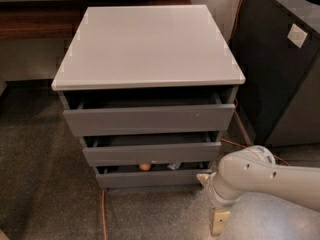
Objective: Pick orange from bottom drawer and place on counter
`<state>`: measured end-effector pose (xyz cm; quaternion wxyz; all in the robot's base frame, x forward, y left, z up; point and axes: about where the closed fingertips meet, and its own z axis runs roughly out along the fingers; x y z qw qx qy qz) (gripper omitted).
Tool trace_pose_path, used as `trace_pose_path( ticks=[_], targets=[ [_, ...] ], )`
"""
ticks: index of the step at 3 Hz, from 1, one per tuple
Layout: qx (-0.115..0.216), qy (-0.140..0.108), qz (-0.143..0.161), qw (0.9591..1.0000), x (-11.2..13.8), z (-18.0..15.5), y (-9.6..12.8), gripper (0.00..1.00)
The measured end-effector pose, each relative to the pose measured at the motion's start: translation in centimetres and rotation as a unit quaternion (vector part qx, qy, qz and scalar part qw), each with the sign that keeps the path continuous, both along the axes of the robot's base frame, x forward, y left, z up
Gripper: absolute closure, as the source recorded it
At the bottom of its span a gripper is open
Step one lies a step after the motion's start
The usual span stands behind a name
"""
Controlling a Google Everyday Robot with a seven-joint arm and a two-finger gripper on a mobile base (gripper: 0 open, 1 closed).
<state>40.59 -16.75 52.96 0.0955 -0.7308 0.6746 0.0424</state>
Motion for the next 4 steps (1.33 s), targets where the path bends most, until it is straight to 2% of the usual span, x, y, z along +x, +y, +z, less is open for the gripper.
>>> trace_pose_path(
  ticks=[1,2,3,4],
  targets=[
    [-0.008,-0.023,0.002,0.9997,1.1,-2.3,0.8,0.00],
    [-0.002,-0.051,0.007,0.9987,3.2,-5.3,1.3,0.00],
    [0.024,-0.079,0.011,0.9965,5.7,-9.3,1.5,0.00],
    [0.061,-0.112,0.014,0.9918,8.8,-14.5,1.8,0.00]
  ],
)
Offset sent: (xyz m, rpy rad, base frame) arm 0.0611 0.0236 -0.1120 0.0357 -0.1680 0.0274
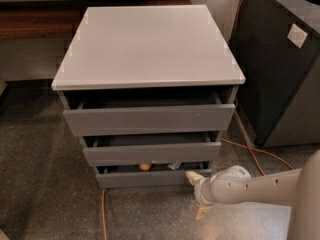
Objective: Pick orange from bottom drawer and place on counter
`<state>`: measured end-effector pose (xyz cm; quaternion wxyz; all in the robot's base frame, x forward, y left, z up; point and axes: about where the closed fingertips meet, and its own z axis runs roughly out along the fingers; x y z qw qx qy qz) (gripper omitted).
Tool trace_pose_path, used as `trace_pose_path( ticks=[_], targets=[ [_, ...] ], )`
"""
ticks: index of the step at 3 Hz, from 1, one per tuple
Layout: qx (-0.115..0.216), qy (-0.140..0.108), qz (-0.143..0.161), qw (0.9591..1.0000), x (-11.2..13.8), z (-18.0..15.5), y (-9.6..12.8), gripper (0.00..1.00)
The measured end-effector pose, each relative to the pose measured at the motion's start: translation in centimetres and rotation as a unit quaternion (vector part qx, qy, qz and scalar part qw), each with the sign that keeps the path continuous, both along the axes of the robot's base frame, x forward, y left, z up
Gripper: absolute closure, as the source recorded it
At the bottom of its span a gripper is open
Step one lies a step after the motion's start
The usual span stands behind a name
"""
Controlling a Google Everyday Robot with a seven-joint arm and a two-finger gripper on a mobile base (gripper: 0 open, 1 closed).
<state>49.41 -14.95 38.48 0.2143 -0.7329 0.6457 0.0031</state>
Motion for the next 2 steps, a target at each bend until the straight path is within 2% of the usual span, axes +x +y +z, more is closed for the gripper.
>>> trace_pose_path(
  ticks=[2],
  targets=[
    [0.045,-0.019,0.000,0.9988,3.4,-8.0,1.3,0.00]
  ],
)
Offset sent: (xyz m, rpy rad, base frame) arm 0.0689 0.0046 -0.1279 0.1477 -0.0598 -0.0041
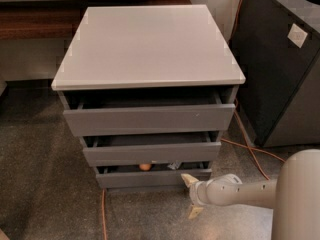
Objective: Pick orange from bottom drawer and place on counter
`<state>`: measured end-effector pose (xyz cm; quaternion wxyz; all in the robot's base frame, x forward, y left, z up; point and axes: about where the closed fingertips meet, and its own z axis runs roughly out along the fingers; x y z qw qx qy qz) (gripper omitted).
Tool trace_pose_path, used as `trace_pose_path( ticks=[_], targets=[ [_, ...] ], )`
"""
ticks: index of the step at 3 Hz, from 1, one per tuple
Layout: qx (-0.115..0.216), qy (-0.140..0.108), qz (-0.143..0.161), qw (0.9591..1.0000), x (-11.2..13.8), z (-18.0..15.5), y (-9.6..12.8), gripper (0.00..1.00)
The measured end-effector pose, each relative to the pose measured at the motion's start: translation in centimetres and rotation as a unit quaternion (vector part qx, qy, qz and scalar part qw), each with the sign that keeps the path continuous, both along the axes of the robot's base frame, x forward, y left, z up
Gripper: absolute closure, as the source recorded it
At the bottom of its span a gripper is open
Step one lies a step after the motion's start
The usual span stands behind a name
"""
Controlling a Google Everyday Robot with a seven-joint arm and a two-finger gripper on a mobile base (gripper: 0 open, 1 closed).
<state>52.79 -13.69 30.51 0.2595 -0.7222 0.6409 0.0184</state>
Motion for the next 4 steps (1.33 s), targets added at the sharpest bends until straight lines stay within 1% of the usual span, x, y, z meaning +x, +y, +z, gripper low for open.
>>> trace_pose_path(
  ticks=[1,2,3,4],
  targets=[
    [0.027,-0.012,-0.006,0.9995,2.6,-3.6,0.6,0.00],
    [0.048,-0.020,-0.012,0.9986,4.5,-5.4,0.6,0.00],
    [0.060,-0.016,-0.012,0.9980,6.7,-7.4,0.8,0.00],
    [0.063,-0.007,-0.015,0.9979,10.0,-9.7,1.2,0.00]
  ],
)
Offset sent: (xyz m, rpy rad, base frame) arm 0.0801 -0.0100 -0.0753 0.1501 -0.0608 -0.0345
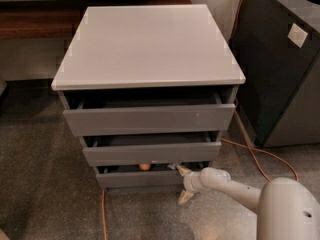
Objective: Pick orange from bottom drawer and place on counter
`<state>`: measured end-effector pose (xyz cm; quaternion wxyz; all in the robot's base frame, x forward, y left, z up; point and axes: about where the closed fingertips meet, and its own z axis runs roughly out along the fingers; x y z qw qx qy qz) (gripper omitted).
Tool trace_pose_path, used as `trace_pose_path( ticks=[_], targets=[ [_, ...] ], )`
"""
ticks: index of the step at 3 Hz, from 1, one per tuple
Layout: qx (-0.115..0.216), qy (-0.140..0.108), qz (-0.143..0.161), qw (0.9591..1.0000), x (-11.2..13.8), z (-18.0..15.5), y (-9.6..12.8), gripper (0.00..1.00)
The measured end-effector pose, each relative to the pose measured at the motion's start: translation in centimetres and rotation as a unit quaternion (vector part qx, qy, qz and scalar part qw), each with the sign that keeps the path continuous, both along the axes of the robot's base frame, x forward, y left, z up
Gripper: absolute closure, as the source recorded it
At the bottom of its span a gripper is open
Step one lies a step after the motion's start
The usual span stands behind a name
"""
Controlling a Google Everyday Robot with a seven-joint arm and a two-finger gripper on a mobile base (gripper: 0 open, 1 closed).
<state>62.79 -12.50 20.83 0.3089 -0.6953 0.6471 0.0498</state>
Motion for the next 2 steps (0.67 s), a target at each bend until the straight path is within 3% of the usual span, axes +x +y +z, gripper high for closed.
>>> trace_pose_path(
  ticks=[1,2],
  targets=[
    [-0.004,0.006,-0.002,1.0000,1.9,-1.0,0.1,0.00],
    [-0.009,0.012,-0.011,0.9998,3.4,-1.9,0.0,0.18]
  ],
)
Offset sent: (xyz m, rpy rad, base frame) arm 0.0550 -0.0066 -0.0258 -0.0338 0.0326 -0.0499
